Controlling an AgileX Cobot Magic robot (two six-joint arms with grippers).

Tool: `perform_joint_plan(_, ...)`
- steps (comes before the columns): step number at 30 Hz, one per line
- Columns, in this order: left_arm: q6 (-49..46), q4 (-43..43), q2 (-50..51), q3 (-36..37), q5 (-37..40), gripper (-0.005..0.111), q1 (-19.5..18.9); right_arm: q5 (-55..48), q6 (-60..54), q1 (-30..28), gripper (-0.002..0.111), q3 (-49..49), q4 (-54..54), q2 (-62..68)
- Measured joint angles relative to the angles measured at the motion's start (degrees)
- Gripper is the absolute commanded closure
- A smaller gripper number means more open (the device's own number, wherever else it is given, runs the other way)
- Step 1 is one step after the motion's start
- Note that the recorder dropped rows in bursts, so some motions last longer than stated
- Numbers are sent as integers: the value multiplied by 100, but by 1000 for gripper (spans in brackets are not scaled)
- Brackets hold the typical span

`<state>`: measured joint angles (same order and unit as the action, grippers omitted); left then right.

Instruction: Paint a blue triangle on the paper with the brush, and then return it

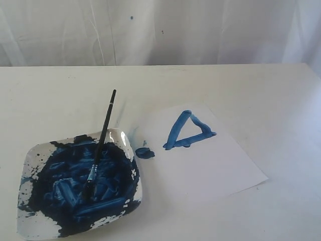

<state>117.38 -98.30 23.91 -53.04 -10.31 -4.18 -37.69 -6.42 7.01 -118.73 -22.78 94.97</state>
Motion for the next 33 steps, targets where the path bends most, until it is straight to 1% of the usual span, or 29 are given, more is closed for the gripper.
perform_joint_plan(1, -250, 223, 0, 70, 42, 107, 0, 0, 0, 0, 108, 0, 0, 0)
perform_joint_plan(2, -686, 661, 0, 165, 92, 107, 0, 0, 0, 0, 108, 0, 0, 0)
perform_joint_plan(5, -2448, 2461, -24, 657, 260, 107, 0, -2, 0, 0, 108, 0, 0, 0)
perform_joint_plan(7, -3830, 3768, -24, 1023, 287, 107, 0, -12, 0, 0, 108, 0, 0, 0)
perform_joint_plan(8, -4376, 4261, -24, 1172, 275, 107, 0, -12, 0, 0, 108, 0, 0, 0)
perform_joint_plan(10, -5813, 5525, -24, 1553, 151, 107, 0, -12, 0, 0, 108, 0, 0, 0)
perform_joint_plan(12, -7344, 6950, -24, 1975, 20, 107, 0, -12, 0, 0, 108, 0, 0, 0)
perform_joint_plan(13, -7947, 7537, -24, 2151, -11, 107, 0, -12, 0, 0, 108, 0, 0, 0)
perform_joint_plan(14, -8647, 8383, -24, 2374, -22, 107, 0, -12, 0, 0, 108, 0, 0, 0)
perform_joint_plan(17, -10381, 9757, -24, 3041, -35, 107, 0, -12, 0, 0, 108, 0, 0, 0)
perform_joint_plan(18, -10787, 10010, -24, 3243, -3, 107, 0, -12, 0, 0, 108, 0, 0, 0)
perform_joint_plan(20, -11301, 10231, -24, 3558, 65, 107, 0, -12, 0, 0, 108, 0, 0, 0)
perform_joint_plan(23, -11693, 10344, -24, 3938, 352, 107, 0, -12, 0, 0, 108, 0, 0, 0)
perform_joint_plan(29, -11870, 10364, -117, 4624, 573, 107, 0, -12, 0, 0, 108, 0, 0, 0)
perform_joint_plan(33, -11898, 10364, -646, 5113, 663, 107, 0, -12, 0, 0, 108, 0, 0, 0)
